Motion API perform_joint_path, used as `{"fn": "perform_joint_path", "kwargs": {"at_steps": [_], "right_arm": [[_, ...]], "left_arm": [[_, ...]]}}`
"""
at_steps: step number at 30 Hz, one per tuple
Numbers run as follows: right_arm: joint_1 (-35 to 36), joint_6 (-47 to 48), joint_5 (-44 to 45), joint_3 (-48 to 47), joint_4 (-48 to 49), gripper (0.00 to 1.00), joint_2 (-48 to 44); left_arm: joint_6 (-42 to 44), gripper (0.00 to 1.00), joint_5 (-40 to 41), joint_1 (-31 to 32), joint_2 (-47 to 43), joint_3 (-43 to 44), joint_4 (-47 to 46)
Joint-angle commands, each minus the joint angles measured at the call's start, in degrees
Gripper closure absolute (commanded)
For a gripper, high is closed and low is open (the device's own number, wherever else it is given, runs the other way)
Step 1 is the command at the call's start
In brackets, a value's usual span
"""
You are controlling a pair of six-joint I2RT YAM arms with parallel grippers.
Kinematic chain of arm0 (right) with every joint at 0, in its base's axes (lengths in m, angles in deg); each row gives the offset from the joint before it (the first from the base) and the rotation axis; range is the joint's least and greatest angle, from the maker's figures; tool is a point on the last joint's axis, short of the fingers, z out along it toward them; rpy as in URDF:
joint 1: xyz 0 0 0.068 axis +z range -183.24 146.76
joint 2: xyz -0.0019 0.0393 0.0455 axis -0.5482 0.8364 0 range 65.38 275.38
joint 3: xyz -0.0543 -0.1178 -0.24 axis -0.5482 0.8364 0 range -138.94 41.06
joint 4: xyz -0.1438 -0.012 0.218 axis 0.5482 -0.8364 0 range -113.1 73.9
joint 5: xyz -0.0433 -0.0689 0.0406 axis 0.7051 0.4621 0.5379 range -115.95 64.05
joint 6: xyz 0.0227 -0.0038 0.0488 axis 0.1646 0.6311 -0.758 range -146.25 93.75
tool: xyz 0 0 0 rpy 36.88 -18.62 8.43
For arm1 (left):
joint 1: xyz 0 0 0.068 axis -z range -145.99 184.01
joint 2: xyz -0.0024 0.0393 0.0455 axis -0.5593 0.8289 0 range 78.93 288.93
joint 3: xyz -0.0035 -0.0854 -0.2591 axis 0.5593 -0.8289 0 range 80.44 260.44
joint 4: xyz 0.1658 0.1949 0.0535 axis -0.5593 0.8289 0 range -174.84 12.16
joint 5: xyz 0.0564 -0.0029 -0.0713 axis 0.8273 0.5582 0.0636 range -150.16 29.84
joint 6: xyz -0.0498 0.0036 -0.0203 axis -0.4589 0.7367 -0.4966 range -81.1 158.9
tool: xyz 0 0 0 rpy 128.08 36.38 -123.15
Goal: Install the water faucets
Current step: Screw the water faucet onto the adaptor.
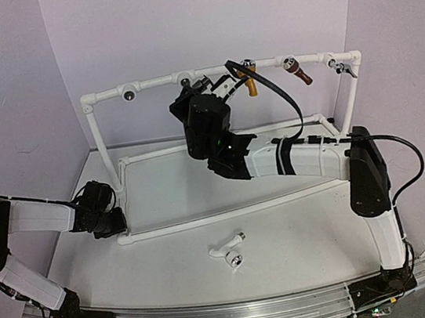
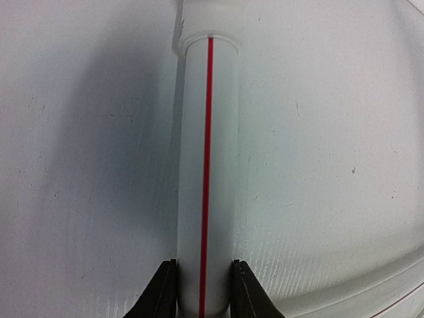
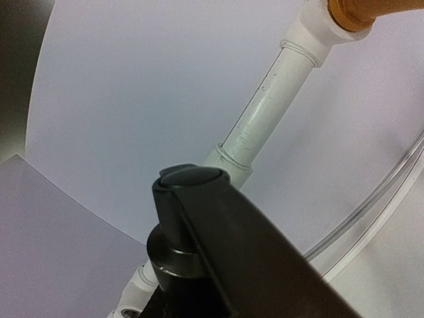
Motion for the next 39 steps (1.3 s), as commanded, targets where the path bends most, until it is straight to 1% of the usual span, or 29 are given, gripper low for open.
{"fn": "perform_joint_path", "kwargs": {"at_steps": [1, 9, 21, 24, 26, 29, 31, 36, 39], "right_arm": [[-3.3, -15.9, -3.8, 3.0, -4.6, 1.0, -1.3], [-3.9, -28.2, -10.1, 4.5, -2.1, 1.0, -2.8], [-4.0, -37.6, -13.1, 8.9, 7.7, 1.0, -4.2], [-4.1, -37.5, -13.5, 8.4, 9.2, 0.99, -4.1], [-4.1, -36.6, -13.5, 8.5, 10.4, 0.93, -4.2], [-4.1, -33.0, -13.8, 8.9, 12.5, 0.81, -4.6], [-4.1, -30.9, -13.8, 9.5, 13.5, 0.7, -5.2], [-4.1, -25.6, -15.3, 11.1, 17.0, 0.5, -6.3], [-3.8, -23.6, -15.9, 12.4, 17.8, 0.35, -7.2]], "left_arm": [[-3.3, 1.0, -4.2, 0.7, -1.5, -0.8, 2.4], [-3.3, 1.0, -4.1, 0.8, -1.4, -0.8, 2.4], [-3.3, 1.0, -3.8, 0.8, -0.7, -0.4, 2.6], [-3.3, 1.0, -3.9, 0.8, -0.5, -0.3, 2.7], [-3.3, 1.0, -3.8, 0.8, -0.2, -0.1, 2.8], [-3.4, 1.0, -3.7, 0.8, 0.0, -0.1, 2.9], [-3.4, 1.0, -3.6, 0.8, 0.1, 0.0, 2.9], [-3.5, 1.0, -3.5, 0.9, 0.4, 0.1, 2.9], [-3.4, 1.0, -3.5, 0.9, 0.6, 0.3, 3.0]]}}
